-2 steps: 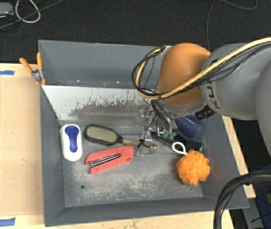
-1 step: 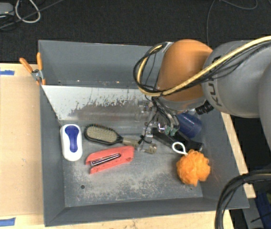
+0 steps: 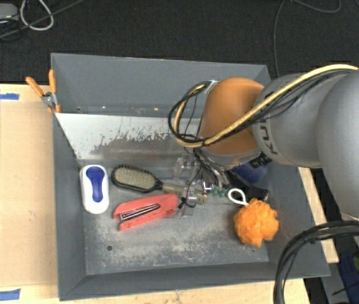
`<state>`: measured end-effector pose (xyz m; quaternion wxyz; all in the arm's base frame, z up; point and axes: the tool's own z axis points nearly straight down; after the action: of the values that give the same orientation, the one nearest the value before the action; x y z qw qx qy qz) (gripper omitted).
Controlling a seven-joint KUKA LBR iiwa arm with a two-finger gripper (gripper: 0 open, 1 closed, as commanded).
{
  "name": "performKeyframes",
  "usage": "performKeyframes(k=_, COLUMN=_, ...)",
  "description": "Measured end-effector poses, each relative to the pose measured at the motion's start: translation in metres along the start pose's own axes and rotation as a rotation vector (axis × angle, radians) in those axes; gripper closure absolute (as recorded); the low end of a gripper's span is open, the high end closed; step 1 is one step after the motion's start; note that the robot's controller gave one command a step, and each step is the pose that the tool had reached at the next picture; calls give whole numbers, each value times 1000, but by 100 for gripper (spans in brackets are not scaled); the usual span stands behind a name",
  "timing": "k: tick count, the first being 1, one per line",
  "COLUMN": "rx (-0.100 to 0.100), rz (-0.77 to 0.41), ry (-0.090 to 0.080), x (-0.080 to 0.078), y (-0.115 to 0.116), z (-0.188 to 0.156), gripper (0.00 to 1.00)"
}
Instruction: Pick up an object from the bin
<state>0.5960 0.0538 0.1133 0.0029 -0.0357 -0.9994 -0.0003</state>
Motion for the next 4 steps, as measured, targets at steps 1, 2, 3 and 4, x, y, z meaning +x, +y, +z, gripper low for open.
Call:
performKeyframes(k=1, rx=-1, rz=247, ry=-7, x=-3, y=10, z=11, gripper=0)
performKeyframes(k=2, rx=-1, rz=86, ry=-1, x=-8, y=18, z=35, gripper=0)
performKeyframes(k=3, rx=-1, rz=104, ry=-3, x=-7, y=18, z=41, gripper=0)
performKeyframes(k=4, rx=-1, rz=64, ry=0, x=-9, y=23, z=35, gripper=100)
